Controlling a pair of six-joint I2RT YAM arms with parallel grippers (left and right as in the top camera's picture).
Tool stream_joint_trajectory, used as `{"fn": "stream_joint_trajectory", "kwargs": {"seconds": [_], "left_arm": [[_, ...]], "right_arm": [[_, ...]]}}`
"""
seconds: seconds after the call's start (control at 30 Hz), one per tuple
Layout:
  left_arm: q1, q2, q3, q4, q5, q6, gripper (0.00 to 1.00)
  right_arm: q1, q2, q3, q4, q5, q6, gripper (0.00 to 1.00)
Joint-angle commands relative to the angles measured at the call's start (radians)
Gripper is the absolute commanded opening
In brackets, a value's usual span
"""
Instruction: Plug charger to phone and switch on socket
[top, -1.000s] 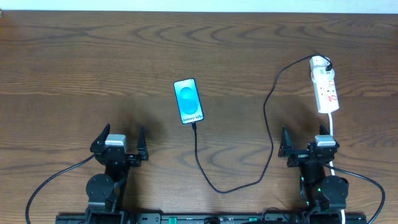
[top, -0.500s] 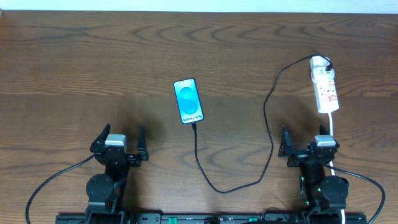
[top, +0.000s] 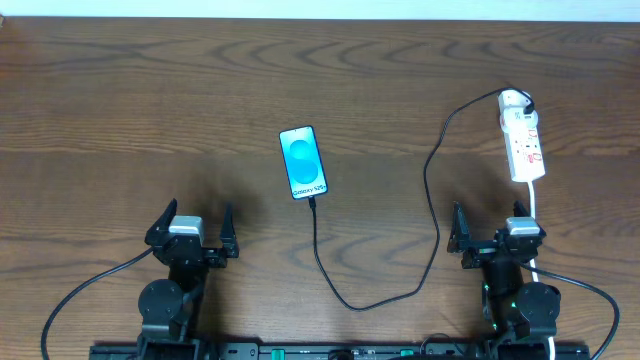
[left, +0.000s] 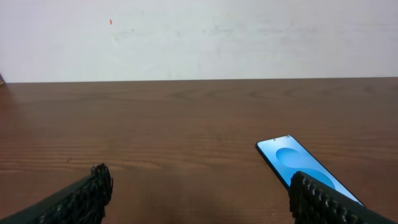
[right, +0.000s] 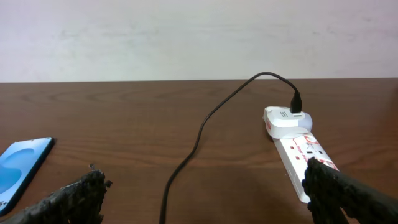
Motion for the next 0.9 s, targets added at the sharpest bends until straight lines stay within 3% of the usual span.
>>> {"fn": "stream_joint_trajectory", "kwargs": {"seconds": [0.0,0.87], "left_arm": [[0.004,-0.006,-0.009,-0.046,-0.002,0.007,0.92],[0.004,-0.006,-0.009,-0.046,-0.002,0.007,0.92]], "right_arm": [[0.008,-0.007,-0.003,-0.003,0.004,0.014,0.99],[0.008,-0.002,-0.003,-0.003,0.015,-0.024,0.99]]}}
